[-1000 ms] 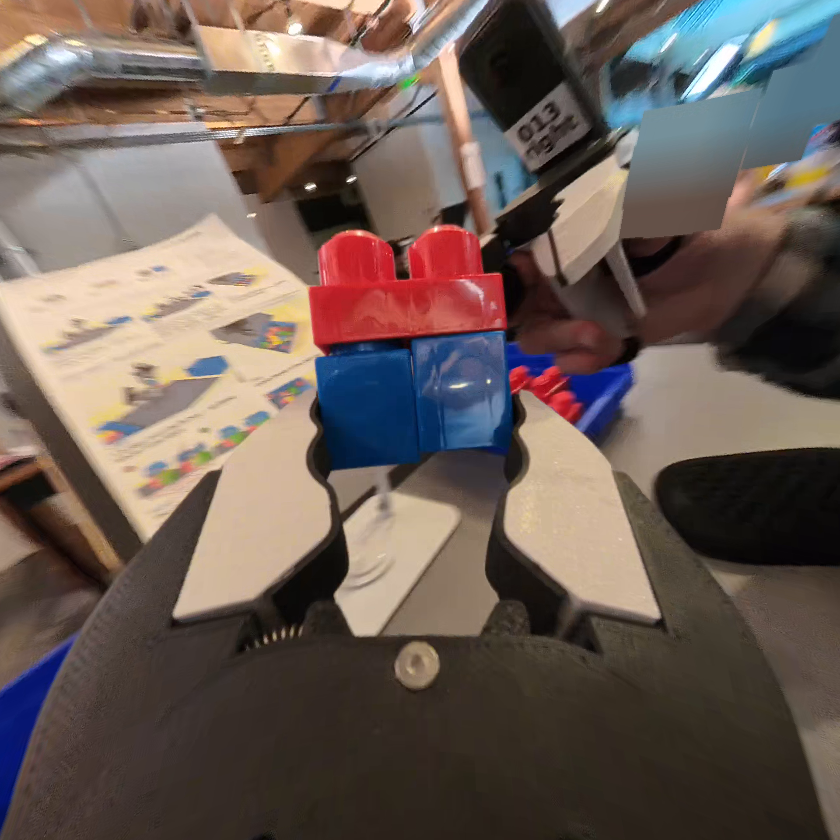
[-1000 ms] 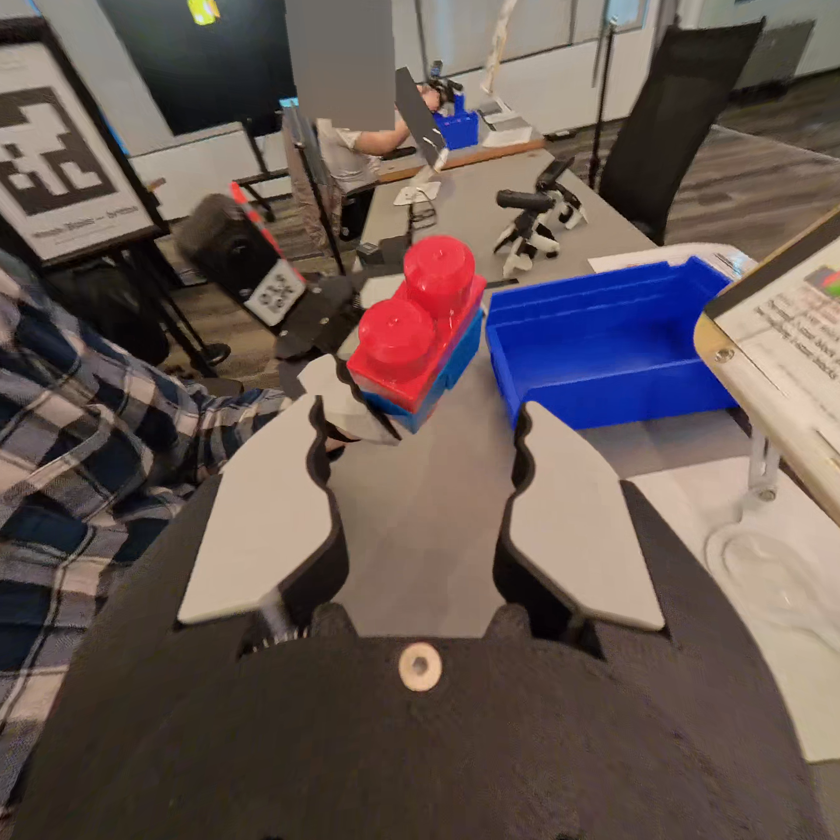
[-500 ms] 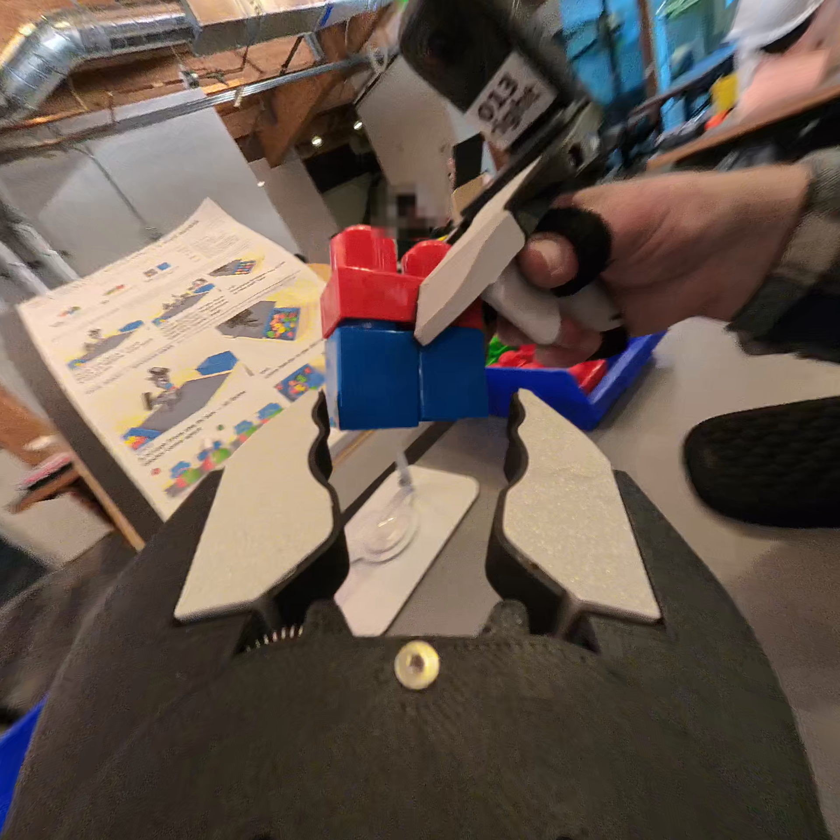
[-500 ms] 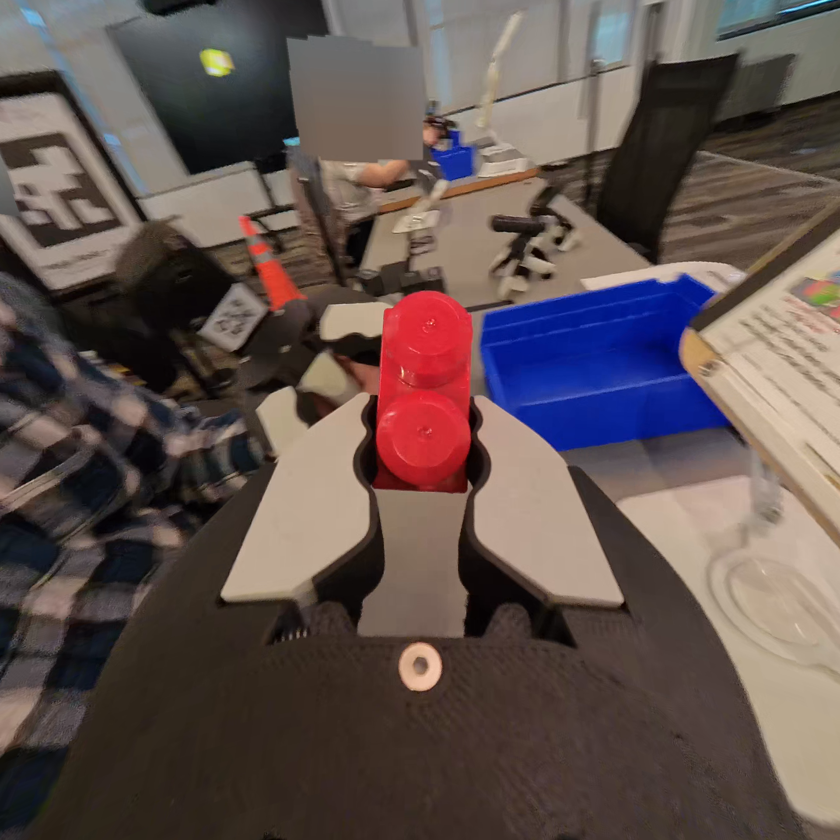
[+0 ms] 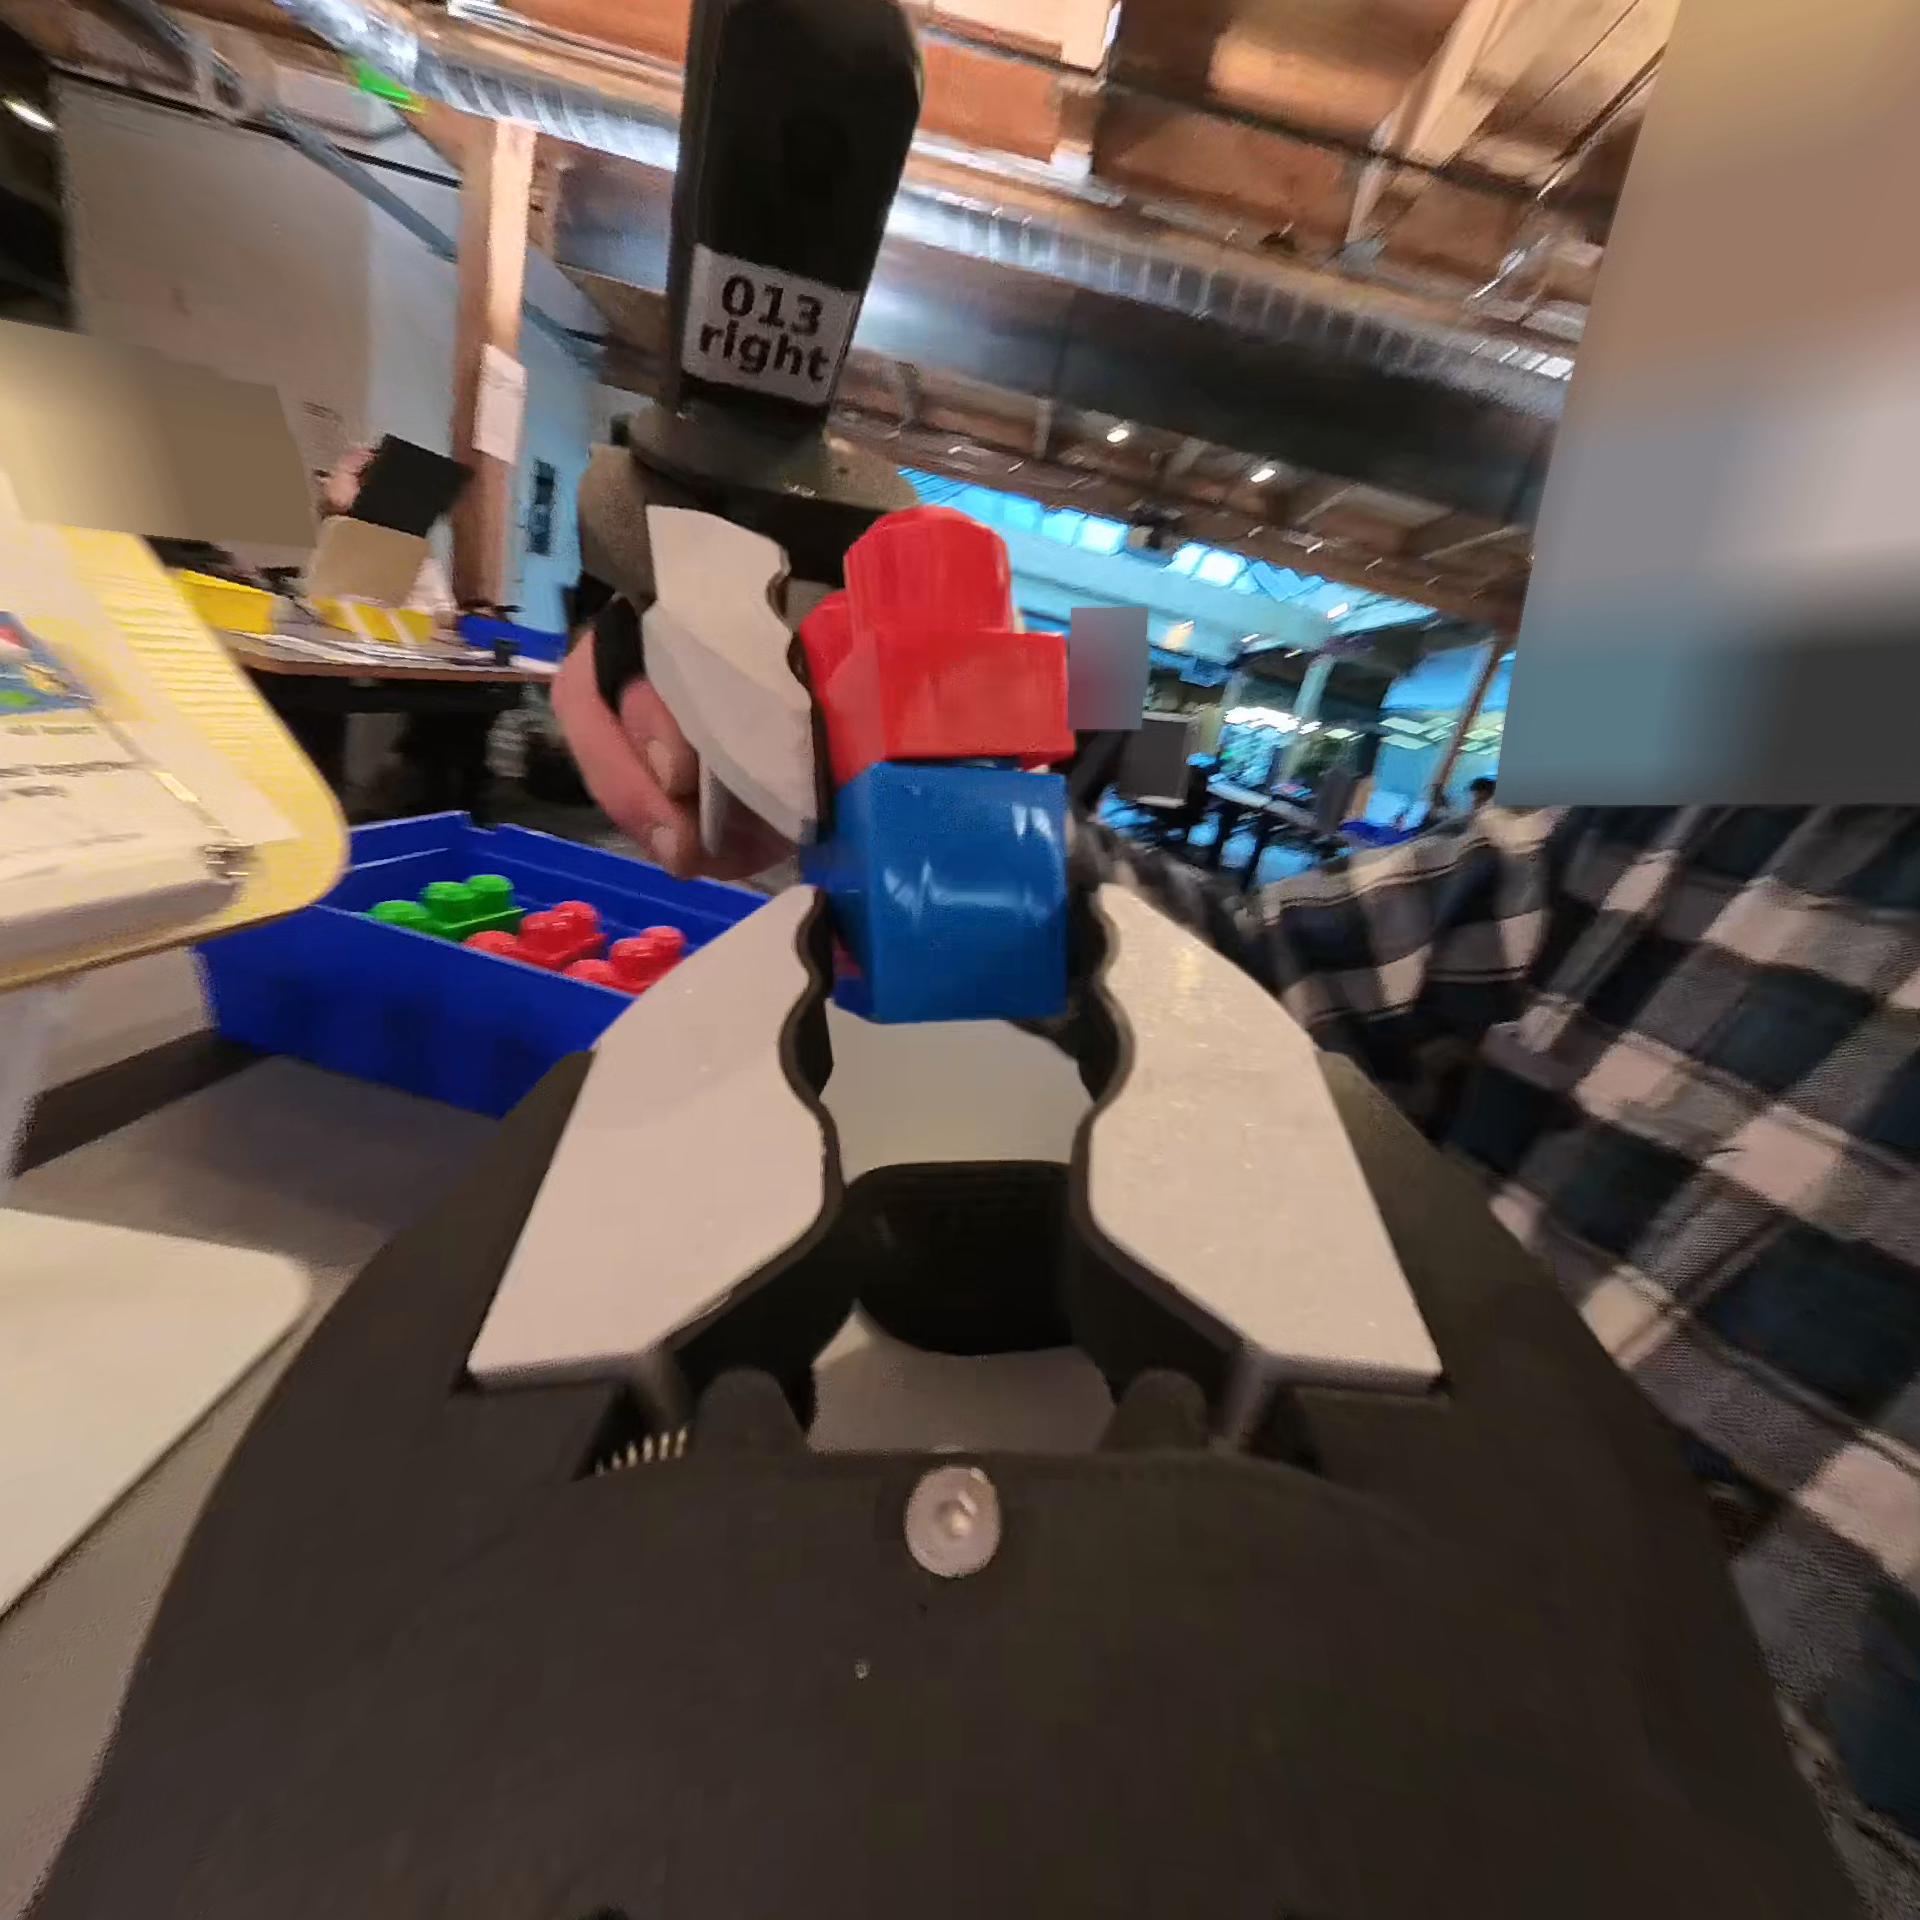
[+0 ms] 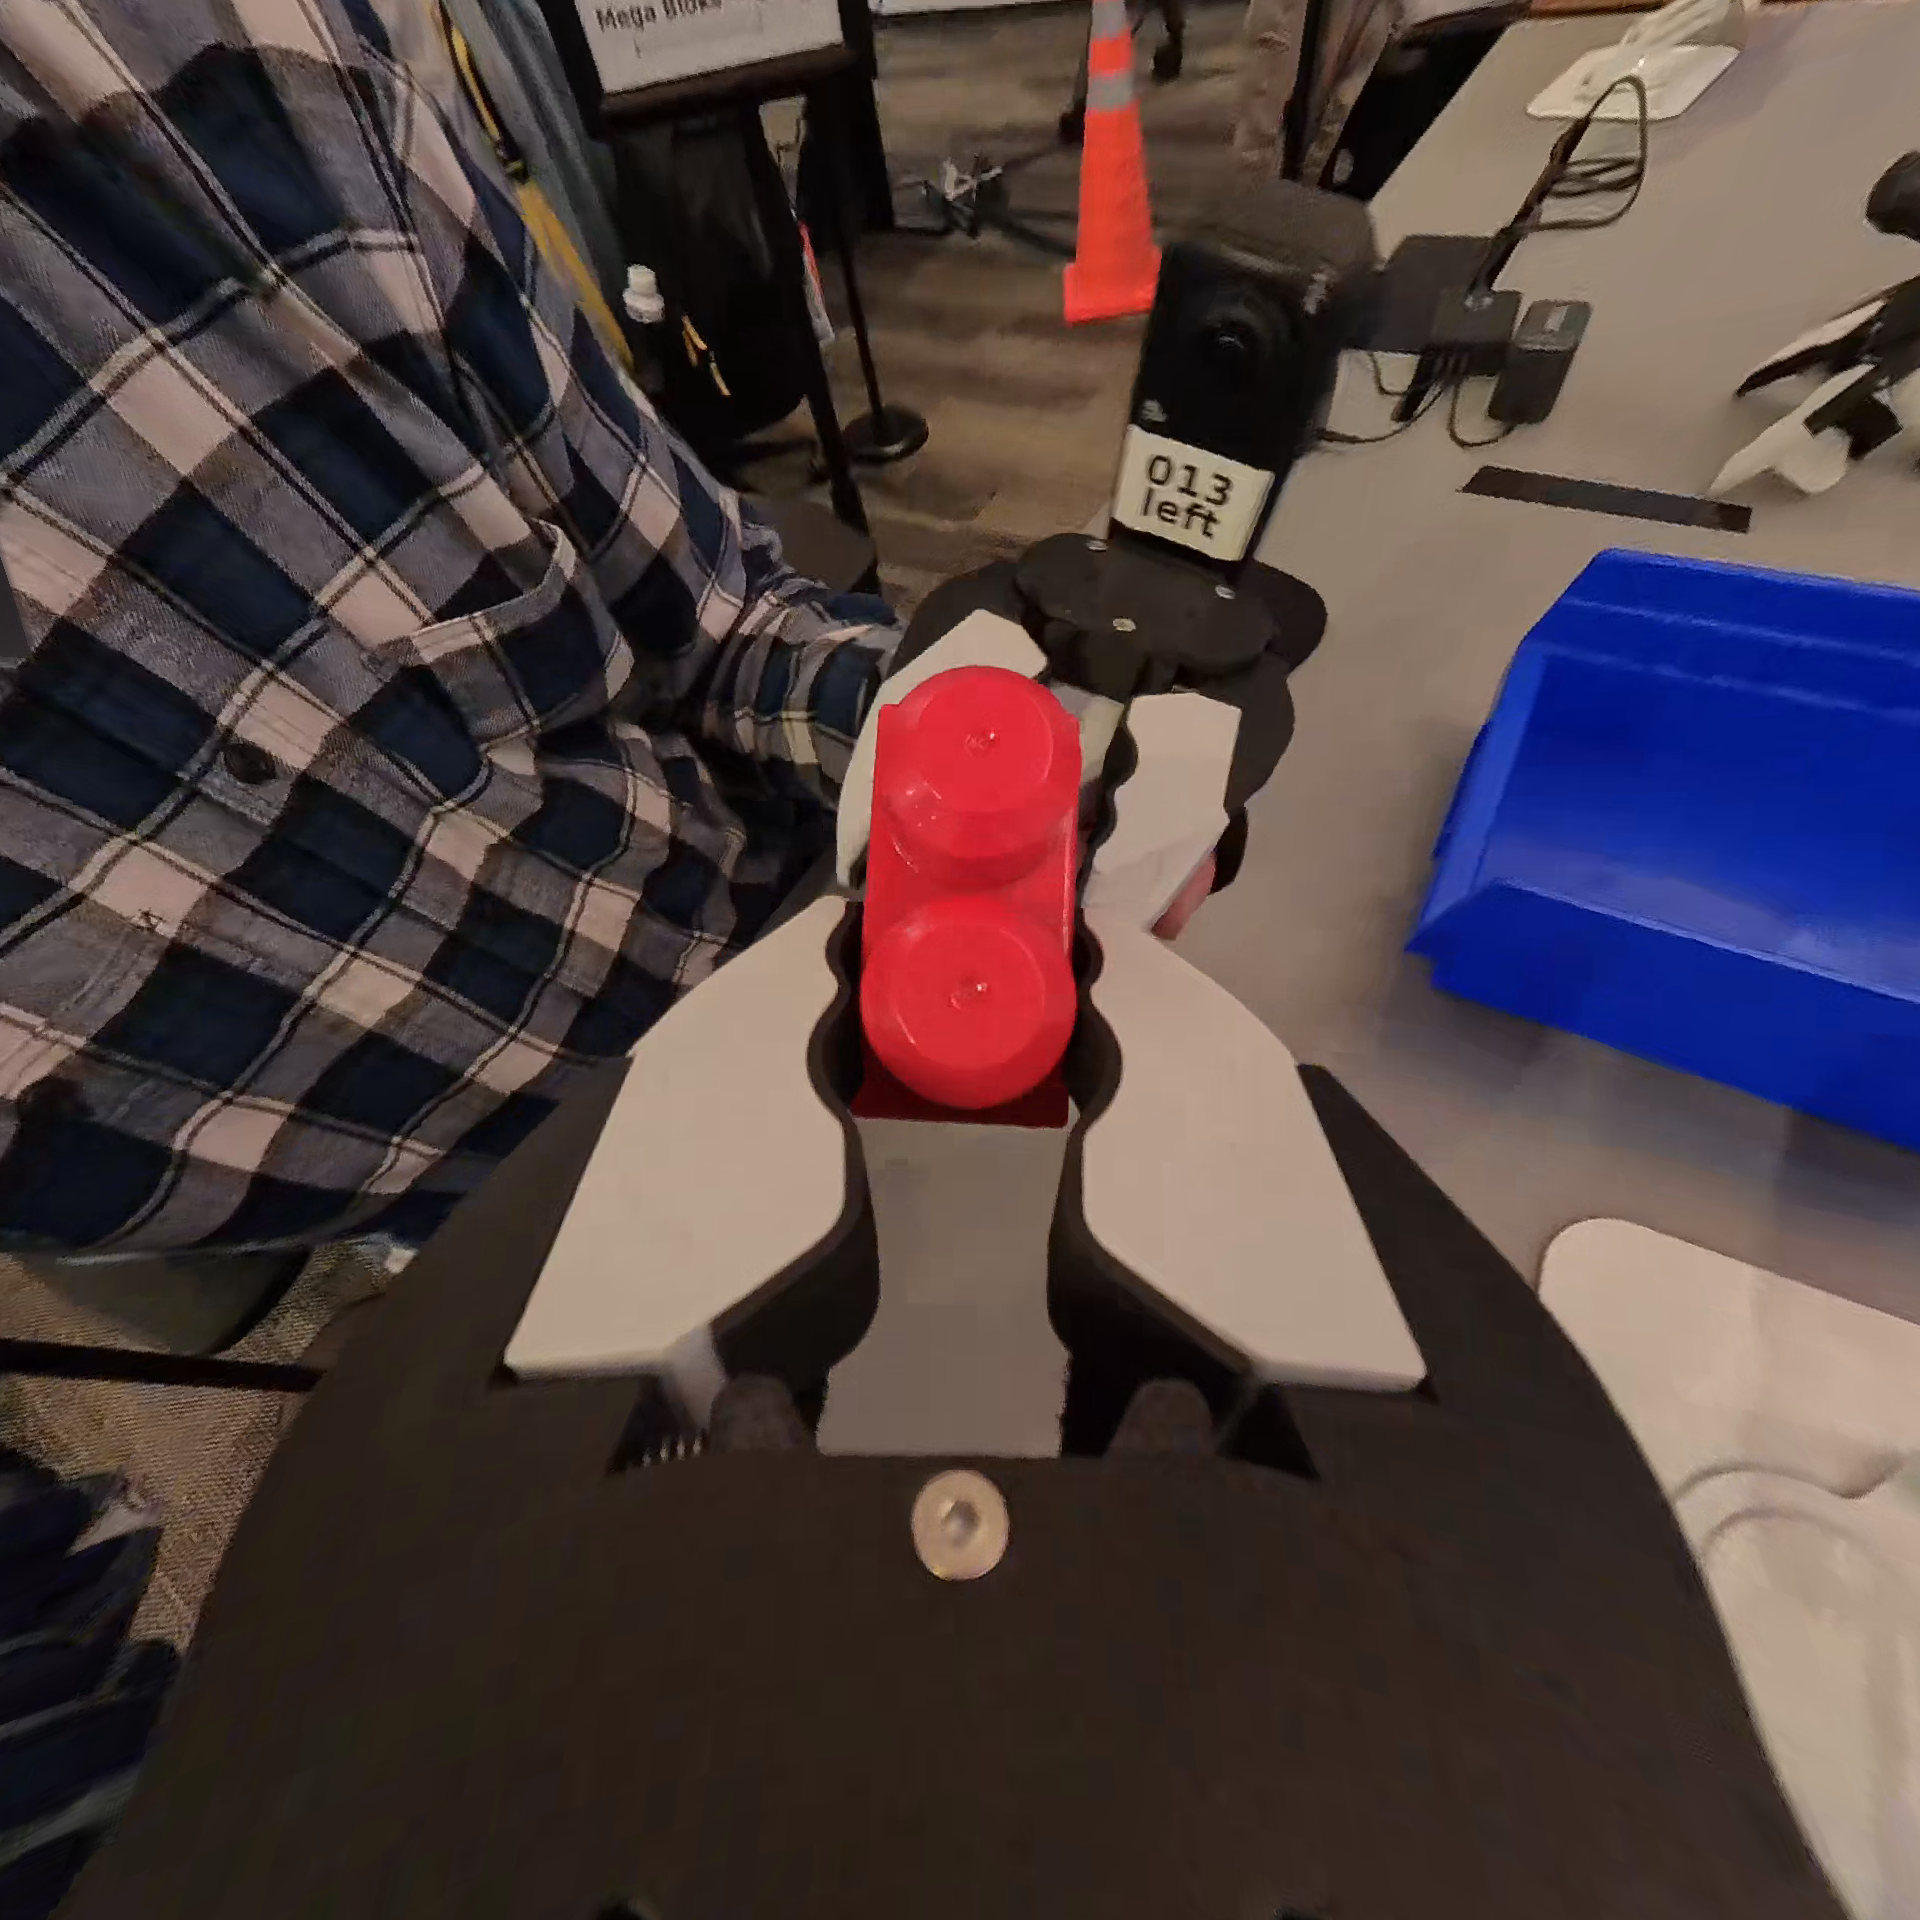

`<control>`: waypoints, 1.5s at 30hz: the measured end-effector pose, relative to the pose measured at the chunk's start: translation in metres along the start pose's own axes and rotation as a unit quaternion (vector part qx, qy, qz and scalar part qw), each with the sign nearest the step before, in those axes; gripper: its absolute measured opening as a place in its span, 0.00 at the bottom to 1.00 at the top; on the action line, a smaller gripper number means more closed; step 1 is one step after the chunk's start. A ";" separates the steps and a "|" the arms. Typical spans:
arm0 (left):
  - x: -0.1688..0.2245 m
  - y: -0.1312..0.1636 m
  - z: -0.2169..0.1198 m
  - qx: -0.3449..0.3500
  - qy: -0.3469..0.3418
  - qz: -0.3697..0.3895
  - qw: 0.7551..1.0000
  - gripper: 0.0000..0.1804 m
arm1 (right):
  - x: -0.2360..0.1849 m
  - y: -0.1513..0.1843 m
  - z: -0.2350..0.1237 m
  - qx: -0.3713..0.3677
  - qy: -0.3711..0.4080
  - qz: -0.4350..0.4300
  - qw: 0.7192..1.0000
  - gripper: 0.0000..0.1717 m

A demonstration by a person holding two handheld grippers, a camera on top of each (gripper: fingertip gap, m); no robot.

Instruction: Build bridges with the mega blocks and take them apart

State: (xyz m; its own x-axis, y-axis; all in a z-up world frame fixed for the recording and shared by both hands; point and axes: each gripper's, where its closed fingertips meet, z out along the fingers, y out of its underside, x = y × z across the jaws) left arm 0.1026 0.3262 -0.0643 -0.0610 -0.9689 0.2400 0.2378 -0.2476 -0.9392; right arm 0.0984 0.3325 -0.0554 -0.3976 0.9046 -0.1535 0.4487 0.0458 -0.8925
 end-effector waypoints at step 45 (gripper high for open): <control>0.004 -0.038 -0.012 0.135 0.059 -0.097 0.984 0.33 | 0.030 -0.029 -0.006 -0.162 0.463 -0.366 0.791 0.65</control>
State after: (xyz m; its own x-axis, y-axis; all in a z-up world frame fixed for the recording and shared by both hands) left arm 0.0814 0.3320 -0.0312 -0.2396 -0.9002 0.3635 0.4592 -0.4350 -0.7745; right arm 0.0785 0.3609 -0.0313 0.0441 0.5003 0.8647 0.6109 0.6713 -0.4196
